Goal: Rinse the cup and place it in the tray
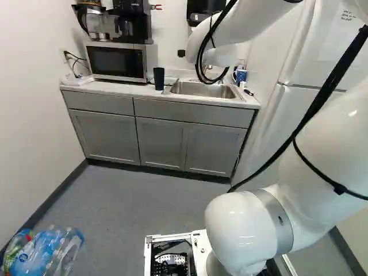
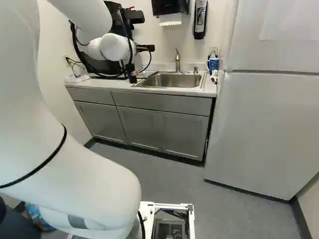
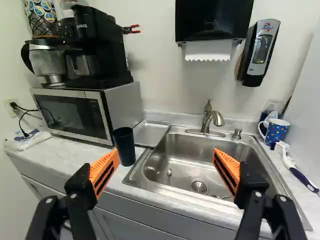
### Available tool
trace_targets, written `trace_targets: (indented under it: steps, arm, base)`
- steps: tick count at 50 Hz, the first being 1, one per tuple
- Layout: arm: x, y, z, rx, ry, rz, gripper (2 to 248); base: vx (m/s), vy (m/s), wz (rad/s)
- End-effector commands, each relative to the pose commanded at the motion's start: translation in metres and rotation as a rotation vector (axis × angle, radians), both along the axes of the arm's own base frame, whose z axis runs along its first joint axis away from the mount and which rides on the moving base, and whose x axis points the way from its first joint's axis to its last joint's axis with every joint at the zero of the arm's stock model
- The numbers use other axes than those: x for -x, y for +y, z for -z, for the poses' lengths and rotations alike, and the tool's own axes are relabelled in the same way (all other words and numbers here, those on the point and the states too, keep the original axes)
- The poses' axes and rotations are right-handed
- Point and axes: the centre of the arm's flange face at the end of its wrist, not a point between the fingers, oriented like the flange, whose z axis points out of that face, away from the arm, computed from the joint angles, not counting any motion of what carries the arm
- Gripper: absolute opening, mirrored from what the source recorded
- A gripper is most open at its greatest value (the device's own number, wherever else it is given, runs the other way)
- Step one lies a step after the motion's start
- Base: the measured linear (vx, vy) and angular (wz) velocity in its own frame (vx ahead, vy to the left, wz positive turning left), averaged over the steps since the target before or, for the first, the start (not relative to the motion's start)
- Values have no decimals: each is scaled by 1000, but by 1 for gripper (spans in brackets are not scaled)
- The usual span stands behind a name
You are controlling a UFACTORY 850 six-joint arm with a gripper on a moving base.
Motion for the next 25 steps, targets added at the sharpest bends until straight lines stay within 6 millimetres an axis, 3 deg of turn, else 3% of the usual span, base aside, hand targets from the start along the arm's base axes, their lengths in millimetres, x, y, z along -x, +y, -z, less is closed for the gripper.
trace_targets:
  steps: [25]
  arm:
    - [0, 0, 0, 0, 0, 0, 247]
  base:
    - [174, -28, -11]
